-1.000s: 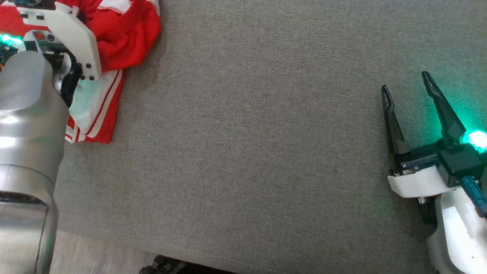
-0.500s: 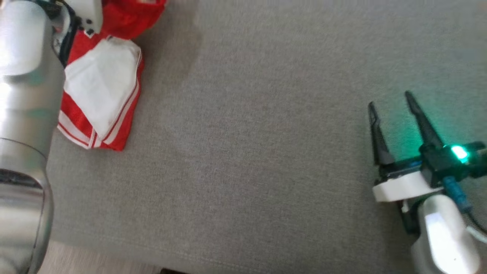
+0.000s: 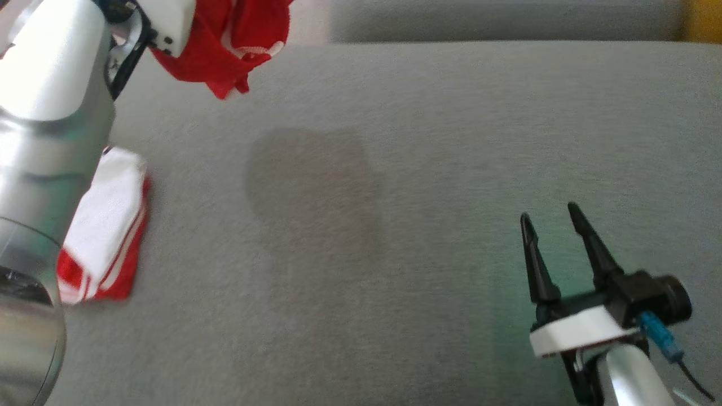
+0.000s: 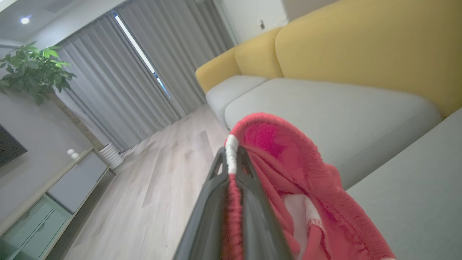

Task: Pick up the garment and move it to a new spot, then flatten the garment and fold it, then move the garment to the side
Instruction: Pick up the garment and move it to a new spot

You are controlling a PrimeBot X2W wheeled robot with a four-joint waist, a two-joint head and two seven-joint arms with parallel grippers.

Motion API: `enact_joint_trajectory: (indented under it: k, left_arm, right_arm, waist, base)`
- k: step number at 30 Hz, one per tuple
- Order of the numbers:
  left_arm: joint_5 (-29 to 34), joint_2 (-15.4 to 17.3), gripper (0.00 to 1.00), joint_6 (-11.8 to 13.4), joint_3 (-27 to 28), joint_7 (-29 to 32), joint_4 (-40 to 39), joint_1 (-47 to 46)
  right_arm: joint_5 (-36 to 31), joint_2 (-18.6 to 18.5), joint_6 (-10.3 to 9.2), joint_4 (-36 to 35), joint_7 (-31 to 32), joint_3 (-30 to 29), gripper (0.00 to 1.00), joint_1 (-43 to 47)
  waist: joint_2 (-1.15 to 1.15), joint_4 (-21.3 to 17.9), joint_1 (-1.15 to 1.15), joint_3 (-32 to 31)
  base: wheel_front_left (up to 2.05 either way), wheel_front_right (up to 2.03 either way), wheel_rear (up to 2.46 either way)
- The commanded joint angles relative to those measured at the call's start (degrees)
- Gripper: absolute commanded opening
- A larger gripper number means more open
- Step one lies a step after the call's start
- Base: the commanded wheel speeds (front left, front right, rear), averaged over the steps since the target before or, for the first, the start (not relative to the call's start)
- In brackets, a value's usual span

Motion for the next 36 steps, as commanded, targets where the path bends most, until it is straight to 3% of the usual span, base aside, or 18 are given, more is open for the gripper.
enact_joint_trajectory:
  k: [1, 8, 13, 22, 32, 33, 34, 35, 36]
  left_arm:
    - [-2.24, 2.69, 0.00, 0.11, 0.48, 0.84, -3.39, -2.93]
    - [-9.69, 0.40, 0.00, 0.10, -0.47, 2.46, -9.85, -1.59]
    - [-13.03, -4.33, 0.00, 1.01, 0.44, 1.82, -10.92, 0.79]
    - [-15.63, -11.55, 0.00, 0.76, -2.94, -3.04, -9.65, 12.00]
    - [-17.44, -13.31, 0.00, 1.14, -5.74, -14.00, 0.81, 27.10]
    - [-17.26, -13.30, 0.28, 1.49, -5.71, -14.82, 2.18, 27.67]
    - [-17.10, -13.34, 0.84, 1.63, -5.72, -15.42, 3.38, 28.06]
    - [-16.94, -13.42, 1.00, 1.69, -5.66, -16.01, 4.19, 28.28]
    - [-16.85, -13.54, 1.00, 1.65, -5.54, -16.49, 4.71, 28.41]
  right_arm:
    - [0.78, 0.08, -0.04, -1.82, -0.14, 1.61, 1.00, 0.91]
    - [2.11, 0.08, -0.04, -2.45, -0.14, 2.17, 1.00, 3.00]
    - [2.92, 0.09, -0.04, -2.95, -0.14, 2.05, 1.00, 3.17]
    - [4.26, 0.09, -0.04, -3.50, -0.14, 2.94, 1.00, 2.07]
    - [4.22, 0.09, -0.04, -3.47, -0.14, 3.67, 1.00, 0.17]
    - [4.15, 0.09, -0.04, -3.51, -0.14, 3.59, 1.00, 0.06]
    - [3.99, 0.09, -0.04, -3.51, -0.14, 3.52, 1.00, -0.01]
    - [3.79, 0.09, -0.04, -3.51, -0.14, 3.43, 1.00, 0.00]
    - [3.62, 0.09, -0.04, -3.53, -0.14, 3.33, 1.00, 0.04]
  waist:
    - [0.00, -7.81, 0.02, -6.37]
    - [0.00, -15.17, 0.02, -8.81]
    - [0.00, -17.99, 0.02, -7.91]
    - [0.00, -19.52, 0.02, -3.82]
    - [0.00, -18.99, 0.02, 0.73]
    - [0.00, -18.79, 0.02, 0.92]
    - [0.00, -18.51, 0.02, 1.03]
    - [0.00, -18.13, 0.02, 1.10]
    - [0.00, -17.72, 0.02, 1.13]
  base:
    - [0.00, 0.00, 0.00]
    - [0.00, 0.00, 0.00]
    - [0.00, 0.00, 0.00]
    - [0.00, 0.00, 0.00]
    - [0.00, 0.00, 0.00]
    - [0.00, 0.00, 0.00]
    - [0.00, 0.00, 0.00]
    - [0.00, 0.00, 0.00]
    - [0.00, 0.00, 0.00]
